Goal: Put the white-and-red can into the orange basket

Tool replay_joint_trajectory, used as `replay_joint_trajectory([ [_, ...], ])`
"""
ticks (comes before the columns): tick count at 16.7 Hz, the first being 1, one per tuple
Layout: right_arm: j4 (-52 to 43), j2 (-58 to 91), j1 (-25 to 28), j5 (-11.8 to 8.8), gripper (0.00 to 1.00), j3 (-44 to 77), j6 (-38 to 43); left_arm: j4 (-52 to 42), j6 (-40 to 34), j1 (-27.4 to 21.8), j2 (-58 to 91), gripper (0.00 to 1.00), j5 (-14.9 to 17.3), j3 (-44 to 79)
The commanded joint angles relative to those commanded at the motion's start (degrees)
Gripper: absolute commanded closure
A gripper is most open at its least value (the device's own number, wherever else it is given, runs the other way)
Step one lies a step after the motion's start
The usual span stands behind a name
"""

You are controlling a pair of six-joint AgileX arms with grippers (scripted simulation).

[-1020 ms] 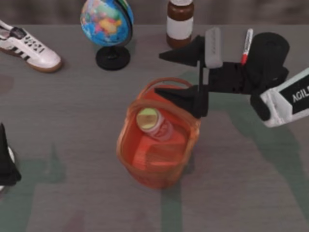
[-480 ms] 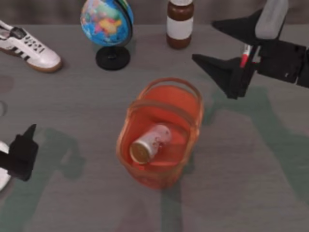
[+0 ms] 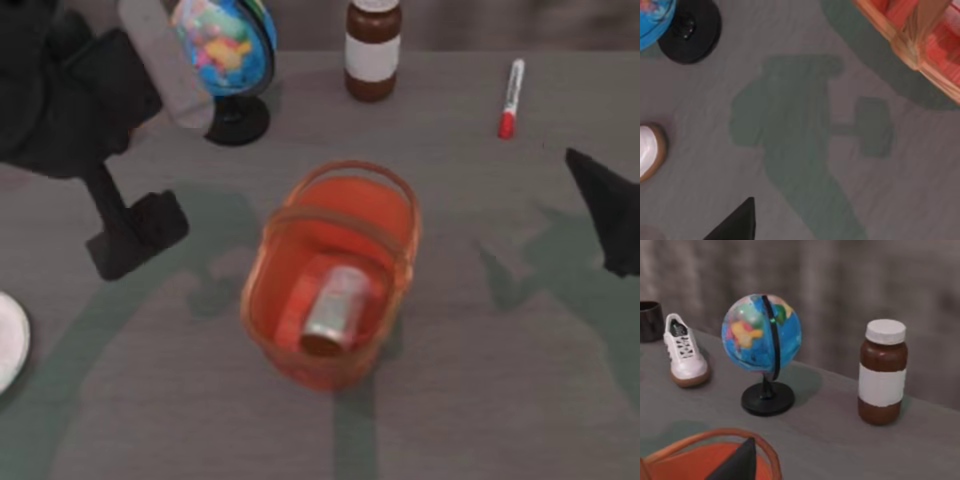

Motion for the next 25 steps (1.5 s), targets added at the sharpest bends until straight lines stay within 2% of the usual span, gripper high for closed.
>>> replay_joint_trajectory([
  [3,-8.6,-17.4,-2.4,8.4,0.0,-8.3,0.1,-9.9,8.7,-4.9,16.5,0.0,-0.4,15.9],
  [6,-15.8,-32.9,-4.4,15.4,0.0,-15.0,0.2,-18.4,16.3,-8.9,31.4,0.0,-0.9,30.0],
  [9,-21.2,-45.4,-6.0,20.8,0.0,-20.0,0.3,-24.8,22.2,-11.9,43.3,0.0,-1.4,41.0],
  [11,-23.6,-51.1,-6.8,23.3,0.0,-22.1,0.4,-27.8,25.0,-13.2,48.9,0.0,-1.7,46.2],
  [14,-25.4,-55.2,-7.3,25.0,0.0,-23.5,0.5,-30.1,27.1,-14.2,53.0,0.0,-1.9,50.2],
  [20,-25.4,-55.3,-7.3,25.0,0.0,-23.6,0.5,-29.8,27.1,-14.0,53.1,0.0,-1.9,50.0],
  [25,-25.4,-55.3,-7.3,25.0,0.0,-23.6,0.5,-25.6,27.2,-14.2,52.6,0.0,-1.9,45.1],
])
